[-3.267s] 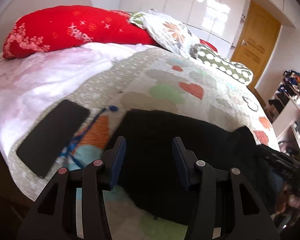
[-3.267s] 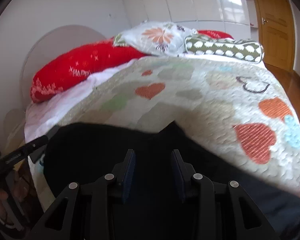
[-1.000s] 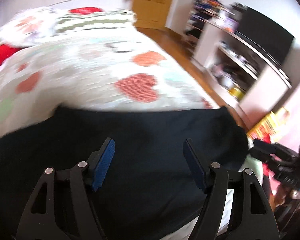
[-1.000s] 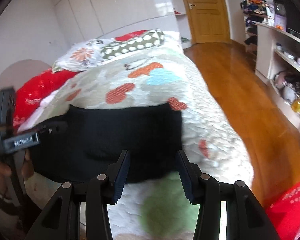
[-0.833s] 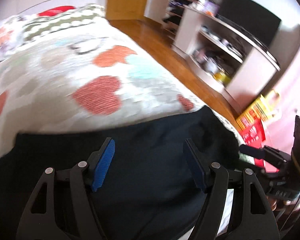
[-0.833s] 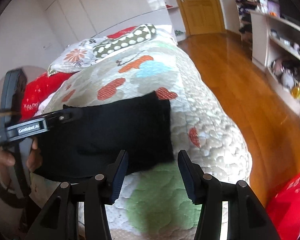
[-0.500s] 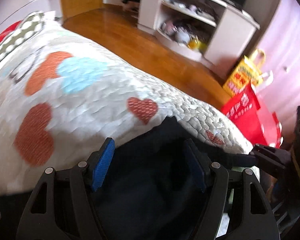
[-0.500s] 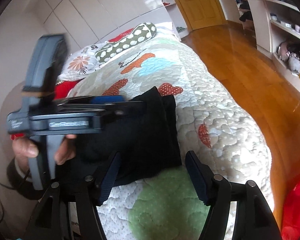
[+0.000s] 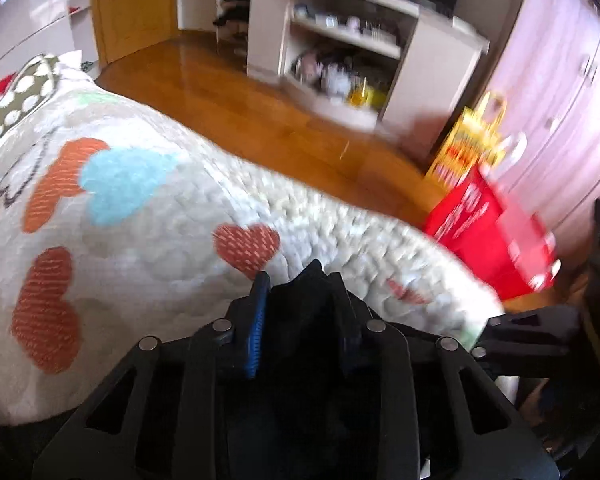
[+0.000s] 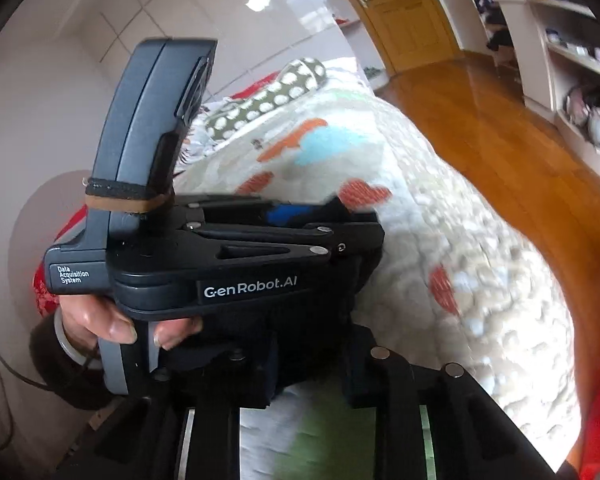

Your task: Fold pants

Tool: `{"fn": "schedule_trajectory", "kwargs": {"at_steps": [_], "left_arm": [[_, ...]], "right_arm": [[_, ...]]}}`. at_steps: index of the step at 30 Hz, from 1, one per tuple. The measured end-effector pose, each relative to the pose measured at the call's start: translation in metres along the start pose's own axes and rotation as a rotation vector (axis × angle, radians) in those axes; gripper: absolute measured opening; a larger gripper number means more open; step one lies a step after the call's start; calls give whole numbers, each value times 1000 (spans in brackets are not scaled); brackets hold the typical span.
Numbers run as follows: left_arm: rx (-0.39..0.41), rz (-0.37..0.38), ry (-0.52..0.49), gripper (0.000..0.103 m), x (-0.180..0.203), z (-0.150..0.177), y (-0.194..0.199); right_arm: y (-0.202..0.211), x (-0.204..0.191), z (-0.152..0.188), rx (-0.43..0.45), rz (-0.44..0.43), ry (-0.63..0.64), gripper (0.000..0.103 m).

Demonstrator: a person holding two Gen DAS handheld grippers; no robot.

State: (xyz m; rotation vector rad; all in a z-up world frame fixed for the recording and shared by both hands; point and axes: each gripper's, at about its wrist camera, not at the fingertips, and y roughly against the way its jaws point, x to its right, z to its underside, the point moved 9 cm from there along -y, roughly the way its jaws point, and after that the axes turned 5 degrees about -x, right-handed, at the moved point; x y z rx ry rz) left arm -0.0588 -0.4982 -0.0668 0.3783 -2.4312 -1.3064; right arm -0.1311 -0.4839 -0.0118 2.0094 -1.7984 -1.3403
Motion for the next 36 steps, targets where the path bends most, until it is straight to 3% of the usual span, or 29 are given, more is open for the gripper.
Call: {"fn": "schedule_trajectory", "kwargs": {"at_steps": [4,8,11,14,16,19,23,25,29,31,32,36], "left_arm": [[133,3,78,27,-27,-3,73],[225,-32,191,27,-68,26,135],[230,-99,324,32,-114,69,158],[211,-166,481,45,-154,122,167],[204,-203,522,45,-163,146,170],[217,-215,561,45,-162,174,179],[225,-228,587,48,-148,186,175],[193,-271,589,48,-140,189,162],[81,-372,611,48,-138,203,127],[105,-394,639,50,-140,207,121],[109,-399,640,50,-140,207,122],[110,-394,660,50,-138,212,130]], "right_arm": [[16,-53,-26,60,-66,103,23],[11,-123,-35,68,-148,239,23],[-30,-171,-16,-9,-224,314,24],[-87,-194,25,-202,-245,320,47],[-98,-205,45,-288,-311,311,47],[-75,-212,50,-261,-336,364,49],[-48,-182,21,-144,-217,358,49],[-48,-159,6,-100,-122,312,49],[-76,-140,-1,-114,-15,287,48],[-101,-136,2,-157,29,316,48],[-120,-129,7,-199,109,349,48],[-114,-128,10,-192,168,401,48]]}}
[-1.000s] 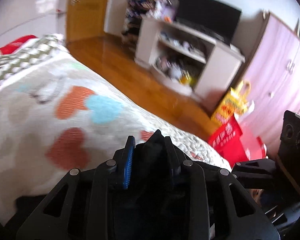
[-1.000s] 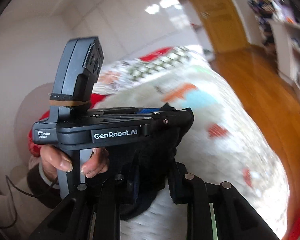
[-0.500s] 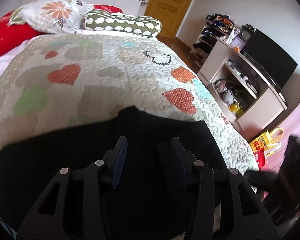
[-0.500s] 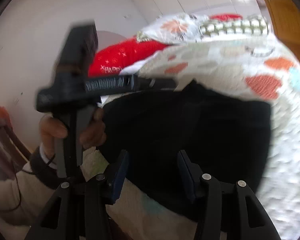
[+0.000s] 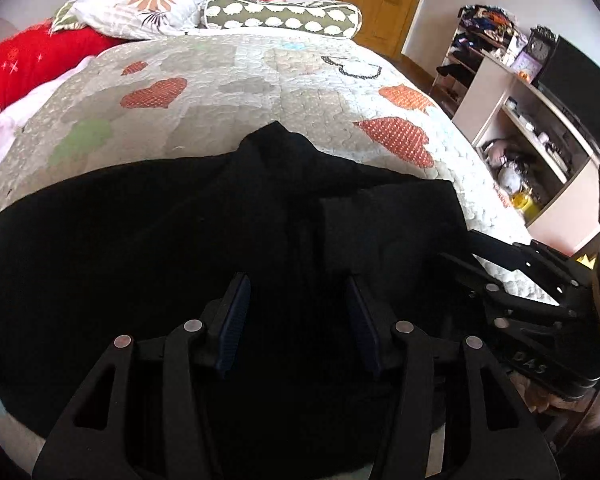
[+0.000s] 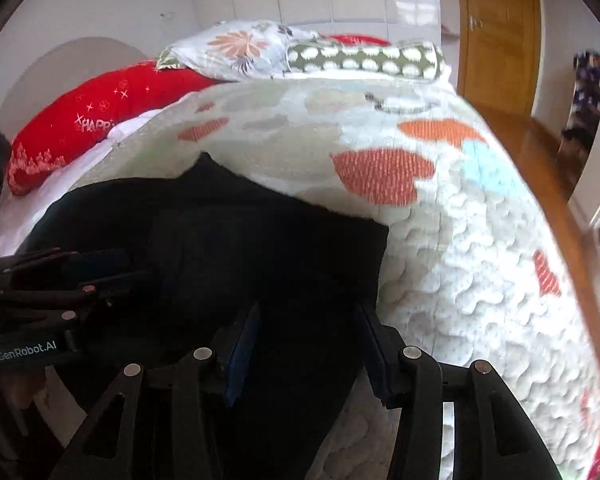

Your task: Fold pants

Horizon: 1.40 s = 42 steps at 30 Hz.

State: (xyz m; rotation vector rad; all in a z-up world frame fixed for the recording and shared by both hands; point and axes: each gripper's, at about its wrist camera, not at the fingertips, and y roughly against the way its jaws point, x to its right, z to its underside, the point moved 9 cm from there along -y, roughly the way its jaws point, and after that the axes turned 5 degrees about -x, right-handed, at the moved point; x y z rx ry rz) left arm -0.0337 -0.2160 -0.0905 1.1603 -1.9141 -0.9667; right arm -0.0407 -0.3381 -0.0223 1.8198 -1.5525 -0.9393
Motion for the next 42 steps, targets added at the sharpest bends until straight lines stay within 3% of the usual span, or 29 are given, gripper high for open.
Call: {"fn": "schedule_trajectory", "kwargs": {"at_steps": [6,8,10,12,13,15,20,22,25,30,34,36,39,42], "left_arm": [[0,-24,58,50,-16,12,12],[3,-23,83,50,-21,15,14],[11,-28,105,50,-24,18,20],[18,-37,128,50,-28,21,25],[22,-49,140,50,-32,23,28],[29,-69,164,50,-38,25,32],[52,-98,202,50,-45,30,44],[68,-125,202,50,-48,33,50],[81,-143,203,50,-52,39,58],[98,-176,202,50,-61,45,65],[106,-164,194,50,-63,45,72],[108,-144,200,50,-63,45,74],[117,-123,213,50,-66,47,79],[101,-103,261,50,-78,55,87]], "right_arm": [[43,-22,1,73,-88,23,48],[32,-42,16,25,-99,83,48],[17,-53,35,-53,-58,143,48],[23,-60,42,-19,-13,216,48],[28,-62,43,-27,-32,232,48],[35,-63,38,-48,-75,221,48],[47,-60,2,61,-96,169,51],[29,-59,-1,43,-98,153,52],[-4,-58,12,-60,-79,144,53],[6,-46,9,-7,-158,22,52],[27,-44,-1,64,-202,-53,55],[20,-50,0,47,-230,-72,65],[4,-65,11,-39,-206,-33,65],[21,-74,-3,20,-193,9,65]]}}
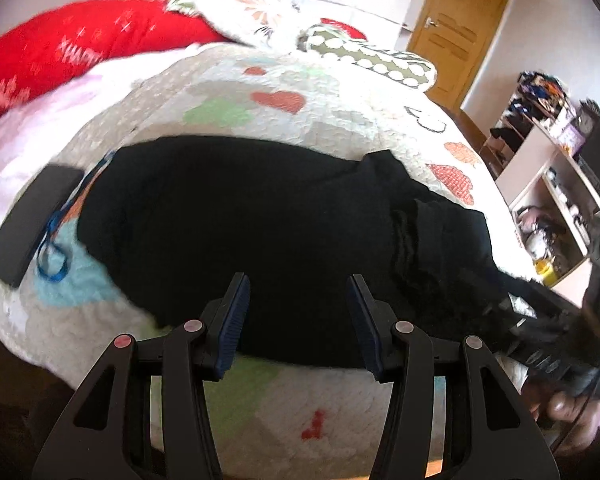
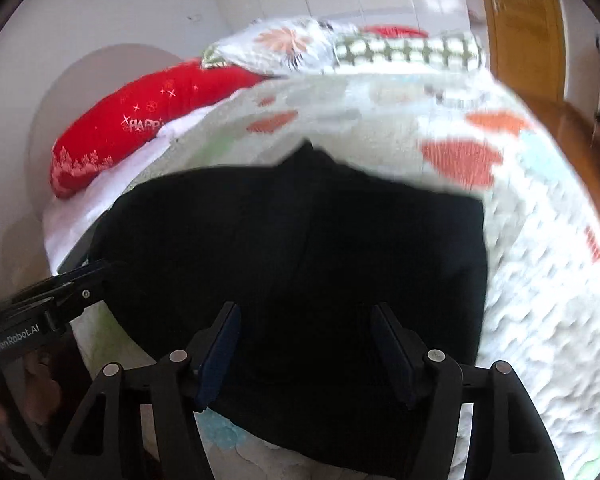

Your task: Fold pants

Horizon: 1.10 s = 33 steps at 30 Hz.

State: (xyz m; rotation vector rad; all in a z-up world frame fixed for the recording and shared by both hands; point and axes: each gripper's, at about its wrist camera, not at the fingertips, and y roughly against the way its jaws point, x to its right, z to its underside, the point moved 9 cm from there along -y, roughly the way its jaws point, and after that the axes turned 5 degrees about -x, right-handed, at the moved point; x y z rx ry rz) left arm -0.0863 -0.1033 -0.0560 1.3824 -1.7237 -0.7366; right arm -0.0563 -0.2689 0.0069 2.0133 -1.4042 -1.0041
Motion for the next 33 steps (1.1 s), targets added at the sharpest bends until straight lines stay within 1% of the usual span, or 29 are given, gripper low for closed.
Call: {"fn": "schedule_trajectory", "kwargs": {"at_steps": [2,3,4,5,7,10,13,15,18,19,21,22,23,24,26,27,28,29,30,31,32,33], "left_arm": [[-8,32,60,51,-16,2,8],[-4,38,101,54,-30,4,13],[2,31,130,66,-40,4,17],[16,24,160,72,-51,5,21],[52,7,232,72,-74,7,29],[77,-23,308,72,-98,10,28],[74,-34,358,72,-112,7,16],[63,-19,384,72,-116,-1,3],[35,2,385,72,-118,-2,-12],[24,10,385,72,-119,-3,-18],[23,13,375,72,-118,-6,-24],[30,13,369,74,-119,-8,-26],[35,23,366,80,-119,-9,-28],[38,45,366,83,-119,-10,-29],[53,54,364,85,-119,-12,-30],[60,53,359,86,-119,-13,-31],[62,60,354,90,-118,-14,-33],[67,67,349,92,-117,-16,-33],[72,64,346,92,-116,-17,-33],[83,63,343,92,-116,-19,-33],[100,63,344,77,-117,-21,-32],[122,35,347,61,-120,-23,-30]], "right_arm": [[10,-14,-17,46,-73,-8,66],[11,-23,-26,60,-116,-6,67],[10,-31,-31,64,-148,2,67],[3,-42,-39,60,-174,15,68],[-15,-61,-53,43,-185,46,68],[-47,-95,-72,13,-211,95,68],[-78,-130,-90,-28,-242,152,68],[-99,-148,-101,-45,-222,203,68],[-132,-159,-113,-76,-197,224,68],[-143,-159,-117,-90,-175,222,68],[-157,-159,-122,-104,-147,253,68],[-165,-164,-123,-116,-158,283,68],[-169,-166,-121,-134,-177,312,68],[-175,-170,-118,-159,-195,351,68],[-188,-176,-117,-184,-199,419,69],[-192,-179,-116,-191,-218,429,69],[-196,-179,-115,-204,-249,420,69],[-200,-179,-115,-222,-287,393,68],[-201,-177,-115,-236,-327,357,57],[-201,-176,-115,-238,-350,337,52],[-199,-176,-116,-231,-369,332,42],[-194,-178,-115,-223,-374,333,37]]}}
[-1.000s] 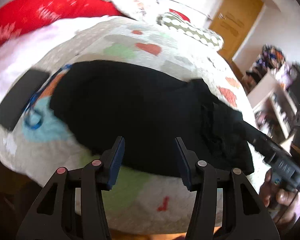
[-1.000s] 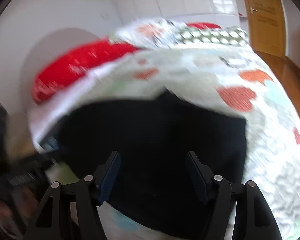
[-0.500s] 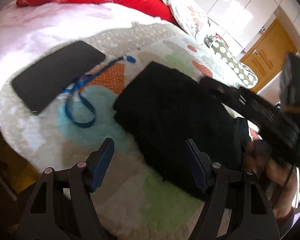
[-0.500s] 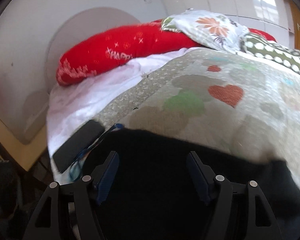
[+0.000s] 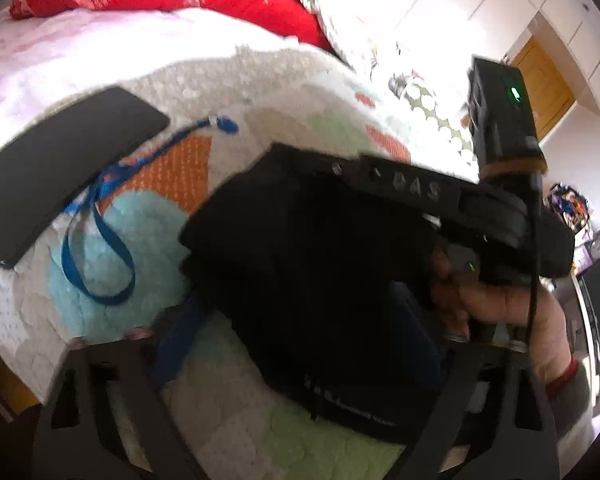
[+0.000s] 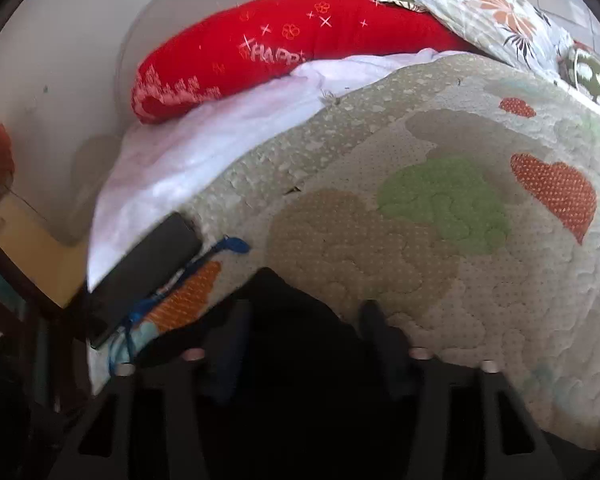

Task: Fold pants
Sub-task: 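Press and tuck the folded pants with the right gripper while the left gripper holds them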

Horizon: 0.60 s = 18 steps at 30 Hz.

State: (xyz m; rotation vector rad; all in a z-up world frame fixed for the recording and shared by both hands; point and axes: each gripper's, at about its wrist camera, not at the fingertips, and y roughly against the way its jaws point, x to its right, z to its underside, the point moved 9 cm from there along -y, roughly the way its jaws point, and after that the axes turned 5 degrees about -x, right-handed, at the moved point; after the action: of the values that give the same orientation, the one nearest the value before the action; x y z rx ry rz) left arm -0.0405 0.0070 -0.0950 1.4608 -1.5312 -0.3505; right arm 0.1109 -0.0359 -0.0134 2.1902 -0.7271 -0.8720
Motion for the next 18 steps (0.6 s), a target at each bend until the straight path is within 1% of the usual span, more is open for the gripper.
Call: {"fn": "schedule_trajectory", "kwargs": {"at_steps": [1,3,4,5,6,7,8,10,11,12,14,15,16,17,18], "left_arm": [[2,-13,-5,33,0,-4,-1],[17,28,-12,26,5,-8,7],[49,26,-45,23,12,-10,15],[86,20,-92,23,22,-11,26],[131,13,-160,23,38,-12,37],[172,21,-236,23,58,-11,49],[213,52,-334,22,86,-5,62],[243,92,-478,22,128,13,74],[241,99,-539,22,145,26,74],[230,107,-591,23,161,40,70],[174,136,-650,22,181,68,52],[126,153,-664,22,188,84,40],[96,161,-673,22,191,93,31],[72,160,-685,22,194,102,24],[61,145,-705,22,195,110,18]], "right_arm": [[3,-2,0,9,10,4,36],[17,-4,-1,39,16,-3,31],[30,-4,-2,67,9,-20,30],[42,-5,-4,96,-5,-37,30],[60,-6,-5,138,-20,-58,30],[79,-4,-5,178,-24,-73,29],[102,-2,-2,219,-17,-85,30],[148,7,15,289,26,-112,30],[176,20,32,325,57,-156,38],[193,31,46,343,80,-203,60],[229,66,87,385,121,-356,86],[239,80,104,399,126,-417,86],[246,92,121,409,120,-481,86],[251,103,138,414,99,-546,86],[251,110,153,414,55,-610,86]]}}
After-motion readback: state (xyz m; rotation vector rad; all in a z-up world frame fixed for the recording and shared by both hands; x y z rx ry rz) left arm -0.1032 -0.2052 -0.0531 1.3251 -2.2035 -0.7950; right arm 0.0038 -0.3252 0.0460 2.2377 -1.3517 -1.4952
